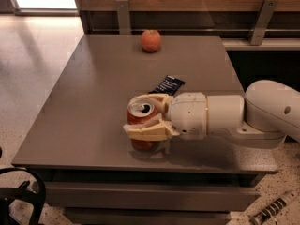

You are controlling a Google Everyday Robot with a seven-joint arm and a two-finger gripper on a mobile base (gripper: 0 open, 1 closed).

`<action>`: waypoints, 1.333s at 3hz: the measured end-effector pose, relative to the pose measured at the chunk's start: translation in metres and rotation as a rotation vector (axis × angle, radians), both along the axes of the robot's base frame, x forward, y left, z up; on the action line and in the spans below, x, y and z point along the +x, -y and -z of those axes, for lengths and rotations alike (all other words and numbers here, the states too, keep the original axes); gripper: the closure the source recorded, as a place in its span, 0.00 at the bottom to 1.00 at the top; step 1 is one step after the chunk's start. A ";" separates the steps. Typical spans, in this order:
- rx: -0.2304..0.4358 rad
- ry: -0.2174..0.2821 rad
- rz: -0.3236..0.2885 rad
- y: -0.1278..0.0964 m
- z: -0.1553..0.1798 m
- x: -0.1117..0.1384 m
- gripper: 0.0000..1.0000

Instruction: Move coke can near apple

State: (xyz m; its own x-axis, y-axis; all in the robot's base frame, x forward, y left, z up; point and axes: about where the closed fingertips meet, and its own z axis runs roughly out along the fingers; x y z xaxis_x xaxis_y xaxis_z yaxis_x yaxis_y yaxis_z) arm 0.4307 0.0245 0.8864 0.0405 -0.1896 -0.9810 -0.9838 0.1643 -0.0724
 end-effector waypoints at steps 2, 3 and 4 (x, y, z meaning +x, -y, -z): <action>-0.001 0.001 -0.003 -0.002 -0.001 -0.001 1.00; 0.026 0.006 0.039 0.014 -0.018 0.031 1.00; 0.041 0.029 0.080 0.037 -0.044 0.069 1.00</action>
Offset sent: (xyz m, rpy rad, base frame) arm -0.0007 0.0015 0.0006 -0.0009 -0.0014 0.0028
